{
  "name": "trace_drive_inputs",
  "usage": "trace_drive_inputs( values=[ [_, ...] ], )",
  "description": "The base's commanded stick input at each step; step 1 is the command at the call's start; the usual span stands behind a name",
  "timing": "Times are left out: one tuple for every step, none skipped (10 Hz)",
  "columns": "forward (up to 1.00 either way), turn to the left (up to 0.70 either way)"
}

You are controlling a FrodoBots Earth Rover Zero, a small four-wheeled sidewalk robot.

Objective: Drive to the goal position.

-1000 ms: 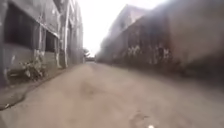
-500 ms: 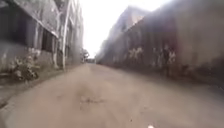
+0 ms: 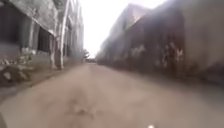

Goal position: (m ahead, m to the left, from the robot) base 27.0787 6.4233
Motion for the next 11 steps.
trace_drive_inputs(
  values=[
    [0.7,0.01],
    [0.7,0.01],
    [0.7,0.01],
    [0.7,0.01],
    [0.7,0.01],
    [0.7,0.01],
    [0.7,0.01],
    [0.7,0.01],
    [0.7,0.01],
    [0.7,0.01],
    [0.7,0.01]
  ],
)
